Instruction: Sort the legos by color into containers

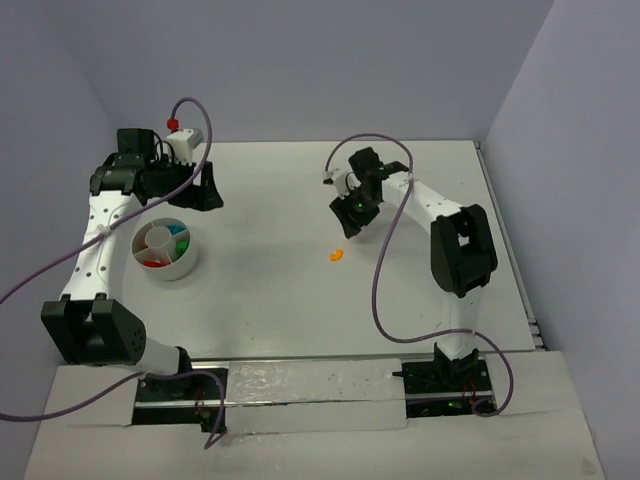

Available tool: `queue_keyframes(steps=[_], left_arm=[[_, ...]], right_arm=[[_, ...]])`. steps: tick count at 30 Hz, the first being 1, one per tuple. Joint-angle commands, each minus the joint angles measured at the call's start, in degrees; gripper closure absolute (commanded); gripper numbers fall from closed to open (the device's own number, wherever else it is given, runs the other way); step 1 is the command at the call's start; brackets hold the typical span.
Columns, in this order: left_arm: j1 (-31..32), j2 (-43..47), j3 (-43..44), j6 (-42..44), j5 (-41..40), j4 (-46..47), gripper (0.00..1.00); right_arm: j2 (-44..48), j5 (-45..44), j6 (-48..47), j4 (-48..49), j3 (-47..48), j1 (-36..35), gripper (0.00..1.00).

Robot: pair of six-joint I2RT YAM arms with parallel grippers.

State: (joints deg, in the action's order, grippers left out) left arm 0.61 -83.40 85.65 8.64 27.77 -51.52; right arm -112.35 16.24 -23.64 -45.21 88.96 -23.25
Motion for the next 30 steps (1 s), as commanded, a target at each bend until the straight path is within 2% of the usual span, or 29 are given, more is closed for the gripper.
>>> queue_keyframes(steps=[1, 3, 5, 10, 17, 30], left_arm=[[-0.18, 3.41, -4.95, -14.84, 17.9, 10.58, 0.16], [-0.26, 3.34, -6.69, -21.92, 20.5, 14.97, 0.17], [-0.17, 2.43, -6.9, -25.91, 21.98, 20.06, 0.18], [-0.02, -0.1, -6.45, -32.83, 24.45, 24.97, 0.21], [2.29, -2.29, -7.87, -33.78, 24.0, 27.1, 0.27], [5.24, -4.94, -6.71, -34.85, 25.75, 30.48, 0.35]], right_arm=[[4.16, 11.78, -0.8, 2.05, 9.97, -1.78, 0.57], [4.07, 14.12, 0.85, 3.51, 11.91, -3.85, 0.58], [3.84, 15.67, 2.35, 4.28, 14.69, -5.55, 0.58], [1.49, 17.29, 6.1, 5.1, 21.23, -9.92, 0.58], [-0.94, 17.42, 8.17, 5.04, 27.23, -13.48, 0.58], [-2.15, 15.08, 6.88, 3.5, 30.48, -16.78, 0.59]])
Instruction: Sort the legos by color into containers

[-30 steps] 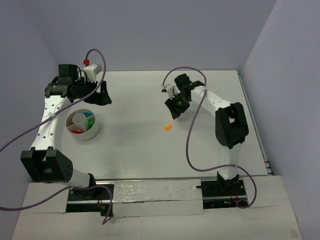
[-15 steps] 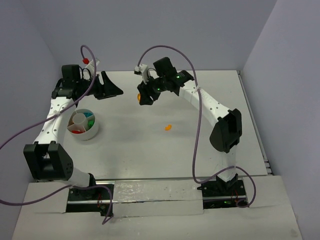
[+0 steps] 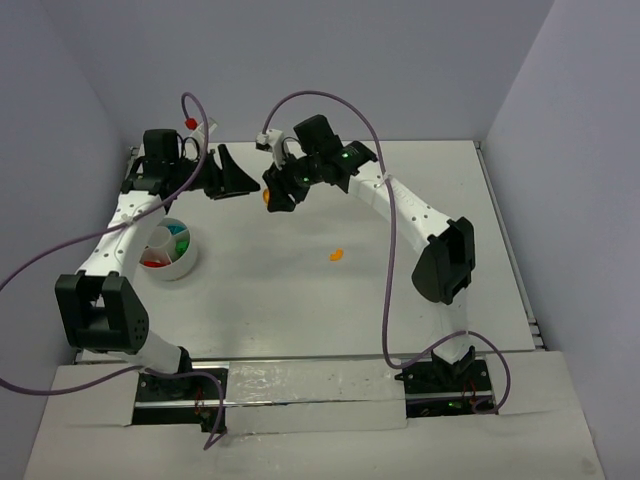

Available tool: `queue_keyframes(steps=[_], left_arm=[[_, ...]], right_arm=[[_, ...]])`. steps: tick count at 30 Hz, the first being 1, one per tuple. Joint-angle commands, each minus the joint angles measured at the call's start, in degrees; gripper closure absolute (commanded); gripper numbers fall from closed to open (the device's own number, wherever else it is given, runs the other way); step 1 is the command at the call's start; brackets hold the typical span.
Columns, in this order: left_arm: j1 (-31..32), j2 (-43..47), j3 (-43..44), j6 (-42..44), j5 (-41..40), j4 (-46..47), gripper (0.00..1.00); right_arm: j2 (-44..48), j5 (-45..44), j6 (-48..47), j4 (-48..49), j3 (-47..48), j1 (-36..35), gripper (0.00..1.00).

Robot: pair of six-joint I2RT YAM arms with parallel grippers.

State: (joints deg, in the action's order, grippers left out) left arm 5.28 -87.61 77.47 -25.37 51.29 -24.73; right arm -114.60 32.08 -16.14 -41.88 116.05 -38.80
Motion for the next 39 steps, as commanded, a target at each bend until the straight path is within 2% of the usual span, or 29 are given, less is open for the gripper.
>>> queue_keyframes(steps=[1, 15, 18, 19, 20, 21, 22, 23, 27, 29, 31, 34, 37, 39], left_arm=[[0.79, -1.17, 1.97, -0.5, 2.23, 3.52, 0.38], [2.85, -4.38, 4.71, 3.97, 1.09, -2.78, 0.6], [2.9, -4.24, 4.7, 4.1, 1.44, -2.87, 0.75], [2.9, -4.24, 4.71, 4.1, 1.44, -2.87, 0.75], [2.9, -4.24, 4.78, 3.88, 1.44, -3.02, 0.88], [2.9, -4.14, 4.79, 3.8, 1.63, -3.04, 0.95], [2.9, -4.06, 4.79, 3.75, 1.86, -3.04, 0.99], [2.85, -4.02, 4.82, 3.73, 2.24, -3.02, 1.0], [2.55, -3.38, 5.14, 3.29, 3.22, -2.95, 1.0], [1.64, -2.54, 5.06, 3.05, 3.29, -2.87, 1.0], [-0.46, -1.71, 5.29, 3.81, 2.45, -3.54, 1.0], [-3.37, -0.78, 6.12, 6.34, 0.31, -5.18, 1.0], [-8.32, 0.82, 7.49, 12.74, -5.88, -11.34, 1.0], [-9.24, 2.88, 7.59, 18.56, -14.16, -14.36, 1.0]], right_arm=[[0.21, -1.03, -0.89, 0.33, 3.33, -1.46, 0.59], [-0.19, -2.89, -1.35, 0.74, 4.66, -2.59, 0.58], [-0.27, -3.6, -1.43, 0.83, 4.8, -2.77, 0.57], [-0.28, -3.86, -1.52, 0.92, 4.8, -2.77, 0.57], [-0.28, -4.32, -1.45, 0.99, 4.8, -2.77, 0.57], [-0.32, -4.72, -1.34, 1.1, 4.75, -2.77, 0.56], [-0.39, -5.05, -1.26, 1.21, 4.71, -2.77, 0.55], [-0.45, -5.25, -1.24, 1.29, 4.71, -2.75, 0.54], [-0.31, -6.06, -1.09, 1.57, 4.27, -2.85, 0.35], [0.28, -7.05, -1.17, 1.88, 3.19, -2.77, 0.15], [1.31, -7.86, -1.68, 2.34, 0.99, -2.65, 0.01], [3.12, -8.1, -2.14, 3.18, -1.78, -1.92, 0.0], [5.05, -7.4, -1.7, 4.24, -6.5, -0.09, 0.0], [6.07, -7.0, -1.23, 4.47, -8.61, 1.78, 0.0]])
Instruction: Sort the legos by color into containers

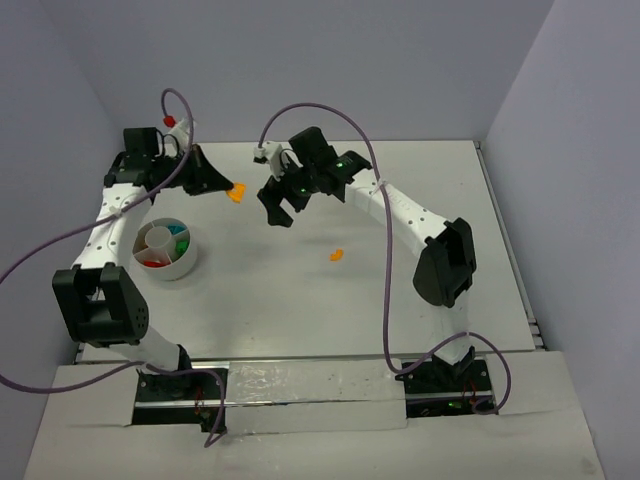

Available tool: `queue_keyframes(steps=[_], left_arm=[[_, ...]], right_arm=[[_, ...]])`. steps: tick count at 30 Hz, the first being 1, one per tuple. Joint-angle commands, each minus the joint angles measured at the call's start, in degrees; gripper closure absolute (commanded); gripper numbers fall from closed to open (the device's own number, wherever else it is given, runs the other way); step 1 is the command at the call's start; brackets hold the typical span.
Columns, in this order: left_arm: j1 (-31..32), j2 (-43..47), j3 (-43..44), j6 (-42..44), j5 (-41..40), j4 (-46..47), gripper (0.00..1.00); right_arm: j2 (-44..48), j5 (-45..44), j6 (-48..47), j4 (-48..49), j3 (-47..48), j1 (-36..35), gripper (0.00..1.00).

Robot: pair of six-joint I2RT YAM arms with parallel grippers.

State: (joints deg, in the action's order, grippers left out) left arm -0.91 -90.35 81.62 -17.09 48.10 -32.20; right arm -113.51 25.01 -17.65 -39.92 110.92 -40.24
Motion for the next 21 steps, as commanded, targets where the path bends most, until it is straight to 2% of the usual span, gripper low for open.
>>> queue_keyframes(steps=[1, 5, 7, 8, 9, 14, 21], left_arm=[[-3.47, 6.64, 3.04, 12.1, -14.23, -8.09, 1.0], [-3.58, 16.18, -3.11, 18.53, -30.48, -6.57, 1.0], [-3.58, 20.53, -7.5, 23.57, -41.34, -4.02, 1.0], [-3.66, 21.78, -8.49, 24.9, -41.43, -3.49, 1.0], [-3.66, 23.26, -9.18, 25.86, -45.73, -3.31, 1.0], [-3.75, 21.74, -9.01, 28.76, -51.84, -7.08, 1.0], [-3.84, 15.53, -6.6, 27.55, -54.31, -11.93, 1.0]], right_arm=[[5.3, 0.29, 0.42, 2.65, -4.87, 3.92, 0.0], [5.79, 0.3, 1.11, 2.66, -7.54, 7.07, 0.0], [5.76, -0.05, 1.3, 2.74, -8.86, 9.2, 0.0], [5.67, -0.14, 1.39, 2.74, -9.05, 9.22, 0.0], [5.41, -0.14, 1.39, 2.74, -9.14, 10.25, 0.0], [4.14, 0.33, 1.48, 2.52, -8.96, 12.06, 0.0], [4.09, 0.83, 2.71, 4.11, -10.07, 12.47, 0.0]])
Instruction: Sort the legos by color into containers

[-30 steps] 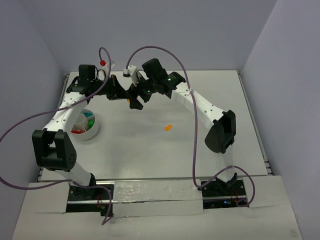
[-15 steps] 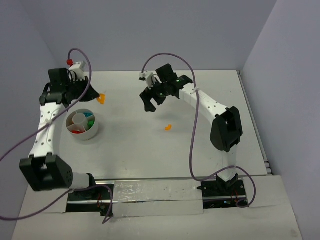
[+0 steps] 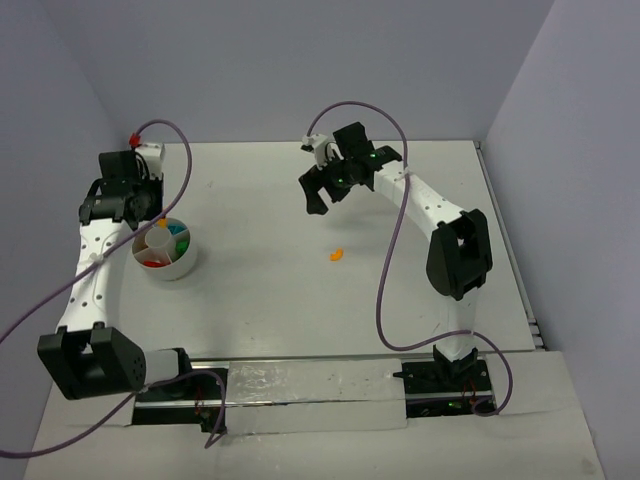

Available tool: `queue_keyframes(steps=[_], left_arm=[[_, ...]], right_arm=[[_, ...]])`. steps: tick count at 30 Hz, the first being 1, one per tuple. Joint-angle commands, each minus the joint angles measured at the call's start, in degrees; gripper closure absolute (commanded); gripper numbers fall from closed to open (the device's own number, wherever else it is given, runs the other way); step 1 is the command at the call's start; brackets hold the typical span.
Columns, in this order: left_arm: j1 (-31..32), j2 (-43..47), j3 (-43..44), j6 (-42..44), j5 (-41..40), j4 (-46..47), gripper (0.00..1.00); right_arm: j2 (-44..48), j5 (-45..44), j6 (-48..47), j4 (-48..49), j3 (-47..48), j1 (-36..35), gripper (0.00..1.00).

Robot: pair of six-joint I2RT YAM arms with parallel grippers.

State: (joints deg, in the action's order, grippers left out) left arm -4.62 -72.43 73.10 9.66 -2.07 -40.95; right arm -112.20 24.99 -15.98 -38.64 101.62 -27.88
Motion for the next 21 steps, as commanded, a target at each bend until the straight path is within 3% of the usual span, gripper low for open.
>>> queue_keyframes(steps=[1, 21], left_arm=[[-0.14, -3.07, 1.96, 0.79, -4.43, -3.36, 1.0], [-0.12, -9.61, -0.06, 1.15, -8.43, -2.64, 1.0]], right_arm=[[2.91, 0.85, 1.11, 2.98, -1.03, 0.19, 0.0], [4.72, 0.46, 0.91, 2.87, -3.06, 1.51, 0.0]])
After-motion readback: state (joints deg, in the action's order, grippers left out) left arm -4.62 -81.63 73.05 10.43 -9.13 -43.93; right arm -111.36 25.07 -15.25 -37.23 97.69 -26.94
